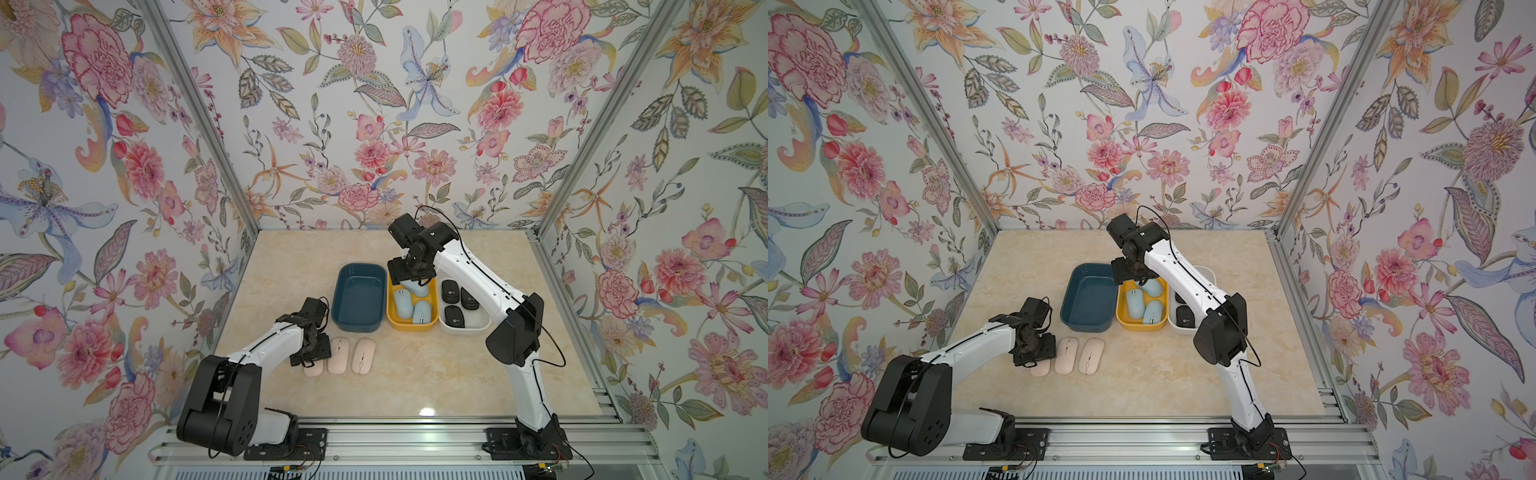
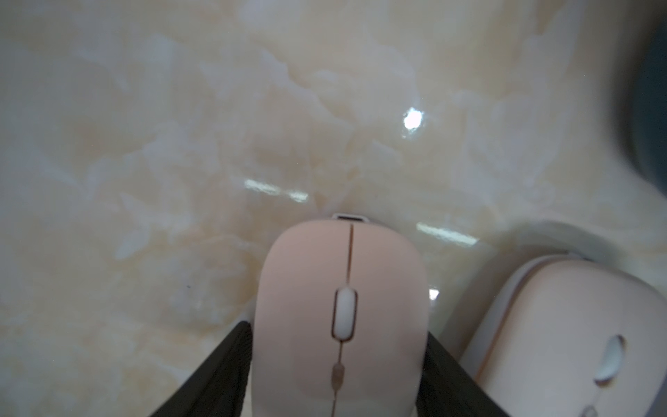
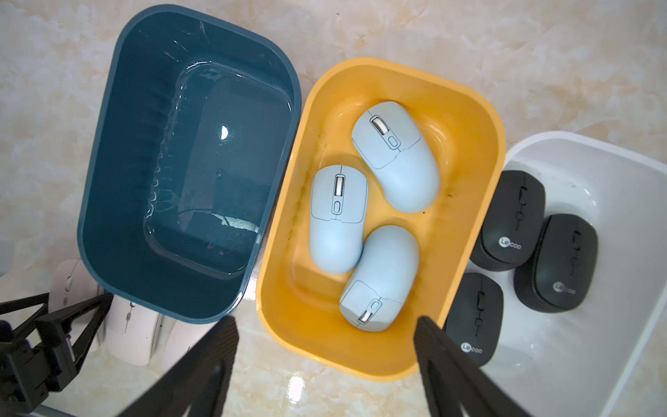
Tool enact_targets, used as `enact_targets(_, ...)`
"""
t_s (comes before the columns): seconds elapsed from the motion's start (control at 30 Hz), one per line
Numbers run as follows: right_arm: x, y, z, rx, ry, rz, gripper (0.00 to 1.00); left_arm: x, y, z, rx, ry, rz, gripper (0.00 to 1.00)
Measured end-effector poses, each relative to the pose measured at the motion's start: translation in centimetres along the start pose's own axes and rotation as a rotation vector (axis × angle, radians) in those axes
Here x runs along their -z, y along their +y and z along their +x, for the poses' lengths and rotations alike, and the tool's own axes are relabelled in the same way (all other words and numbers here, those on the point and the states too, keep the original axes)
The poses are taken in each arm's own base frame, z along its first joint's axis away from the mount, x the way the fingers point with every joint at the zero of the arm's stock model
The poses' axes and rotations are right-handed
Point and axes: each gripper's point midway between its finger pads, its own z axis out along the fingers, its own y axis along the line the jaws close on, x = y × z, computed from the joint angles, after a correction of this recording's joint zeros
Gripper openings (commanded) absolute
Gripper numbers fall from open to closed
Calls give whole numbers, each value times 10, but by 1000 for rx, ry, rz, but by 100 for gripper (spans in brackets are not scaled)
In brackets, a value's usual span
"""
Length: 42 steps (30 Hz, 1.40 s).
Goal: Place the mice by color into the storage box
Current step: Pick up the mouse from the center of the board, then place the mouse in the storage box.
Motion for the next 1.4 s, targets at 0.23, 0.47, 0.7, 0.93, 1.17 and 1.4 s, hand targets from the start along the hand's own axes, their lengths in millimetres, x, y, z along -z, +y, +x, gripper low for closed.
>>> enact_targets(0.23,0,0,0,0,0,0,81,0,0,0,-4,0,0,55)
enact_targets(0.47,0,0,0,-1,0,0,81,5,-1,-1,-2,-14,11,54)
enact_targets(0.7,0,-3,-1,-6,0,2,81,23,-2,-9,1,-38,23,54)
enact_targets(0.93,0,-16,-7,-34,-6,9,81,64,-14,-41,6,-115,61,55)
enact_targets(1.17,2,-28,-15,-60,-20,14,81,106,-25,-73,0,-191,103,56)
enact_targets(1.4,1,-54,-23,-110,-24,34,81,125,-46,-108,-23,-219,139,57)
